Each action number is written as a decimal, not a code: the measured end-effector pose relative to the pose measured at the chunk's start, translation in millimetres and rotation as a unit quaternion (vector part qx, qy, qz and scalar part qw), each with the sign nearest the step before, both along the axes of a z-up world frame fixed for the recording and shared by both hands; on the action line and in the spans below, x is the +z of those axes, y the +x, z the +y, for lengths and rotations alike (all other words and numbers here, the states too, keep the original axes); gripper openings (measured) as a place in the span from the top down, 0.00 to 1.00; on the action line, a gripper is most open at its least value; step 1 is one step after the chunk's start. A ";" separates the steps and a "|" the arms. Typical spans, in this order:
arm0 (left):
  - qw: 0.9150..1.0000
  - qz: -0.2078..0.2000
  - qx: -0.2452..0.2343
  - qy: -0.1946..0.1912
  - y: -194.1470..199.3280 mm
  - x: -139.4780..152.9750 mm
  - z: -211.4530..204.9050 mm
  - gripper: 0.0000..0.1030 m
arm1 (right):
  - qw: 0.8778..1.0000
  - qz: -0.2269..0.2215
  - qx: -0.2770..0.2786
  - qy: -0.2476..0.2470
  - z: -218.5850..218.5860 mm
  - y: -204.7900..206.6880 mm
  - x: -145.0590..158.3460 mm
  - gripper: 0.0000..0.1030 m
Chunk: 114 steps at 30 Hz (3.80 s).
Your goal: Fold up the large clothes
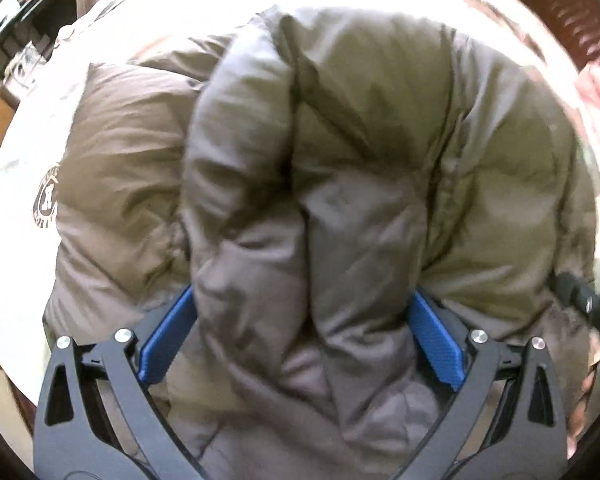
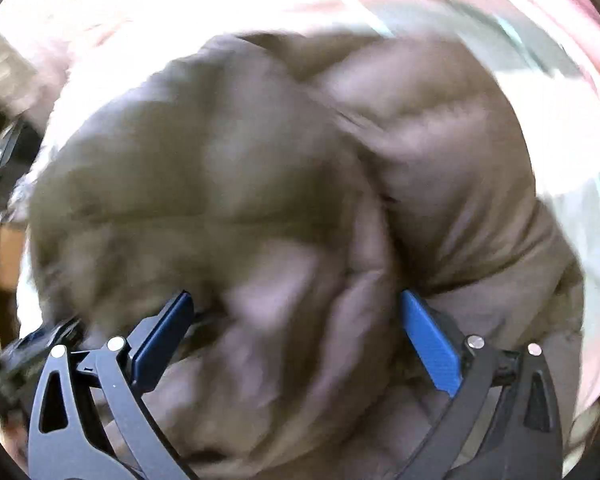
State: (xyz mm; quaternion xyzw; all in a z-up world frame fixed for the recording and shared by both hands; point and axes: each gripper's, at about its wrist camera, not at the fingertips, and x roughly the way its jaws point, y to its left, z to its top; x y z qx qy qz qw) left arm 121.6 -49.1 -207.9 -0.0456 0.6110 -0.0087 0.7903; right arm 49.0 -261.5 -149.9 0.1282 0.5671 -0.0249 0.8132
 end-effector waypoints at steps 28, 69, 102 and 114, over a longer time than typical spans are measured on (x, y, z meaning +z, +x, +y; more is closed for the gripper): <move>0.999 -0.010 -0.030 0.037 0.4 -23.5 -39.4 0.02 | 0.986 -0.019 0.099 -0.135 67.6 -11.2 -56.8 0.01; 0.993 0.025 0.088 -0.077 -80.4 46.6 125.5 0.02 | 0.990 -0.007 0.003 -0.141 -26.4 -105.6 28.0 0.01; 0.878 -0.189 0.203 -0.390 0.8 121.6 255.4 0.80 | 0.925 -0.192 -0.109 0.308 -125.3 -7.8 103.2 0.87; 0.952 -0.186 0.096 -0.222 56.7 111.5 135.5 0.38 | 0.923 -0.084 -0.234 0.294 -144.5 102.2 -16.4 0.68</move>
